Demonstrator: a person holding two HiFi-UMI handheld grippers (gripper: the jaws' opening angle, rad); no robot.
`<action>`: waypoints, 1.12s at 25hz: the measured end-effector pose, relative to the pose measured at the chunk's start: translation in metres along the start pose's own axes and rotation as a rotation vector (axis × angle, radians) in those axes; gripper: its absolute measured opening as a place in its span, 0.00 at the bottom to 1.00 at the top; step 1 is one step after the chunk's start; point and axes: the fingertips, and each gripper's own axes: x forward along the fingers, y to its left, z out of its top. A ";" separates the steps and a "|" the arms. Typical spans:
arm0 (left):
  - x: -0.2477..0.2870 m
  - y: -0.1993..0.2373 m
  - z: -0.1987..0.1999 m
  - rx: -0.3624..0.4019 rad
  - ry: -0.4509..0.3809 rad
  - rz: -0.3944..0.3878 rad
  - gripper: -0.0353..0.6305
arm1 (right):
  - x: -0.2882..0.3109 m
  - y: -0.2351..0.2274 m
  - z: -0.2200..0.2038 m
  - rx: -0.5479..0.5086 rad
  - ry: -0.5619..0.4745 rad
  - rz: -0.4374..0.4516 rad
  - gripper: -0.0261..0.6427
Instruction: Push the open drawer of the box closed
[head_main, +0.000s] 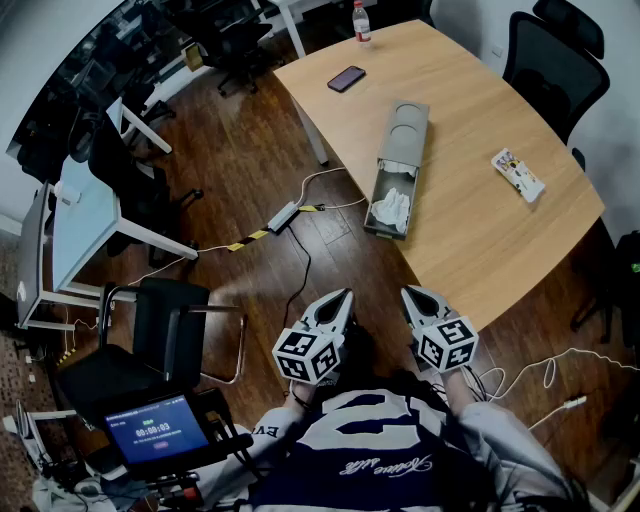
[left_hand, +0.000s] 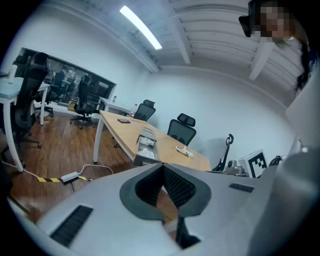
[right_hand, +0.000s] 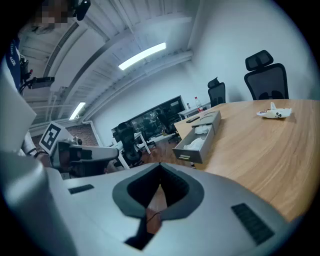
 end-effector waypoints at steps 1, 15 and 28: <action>0.005 0.011 0.012 0.015 0.008 -0.015 0.05 | 0.014 -0.002 0.003 0.008 0.001 -0.012 0.03; 0.069 0.114 0.080 0.068 0.127 -0.209 0.05 | 0.148 -0.044 0.025 0.105 0.041 -0.204 0.03; 0.091 0.148 0.089 0.023 0.147 -0.199 0.05 | 0.172 -0.078 0.013 0.188 0.115 -0.277 0.03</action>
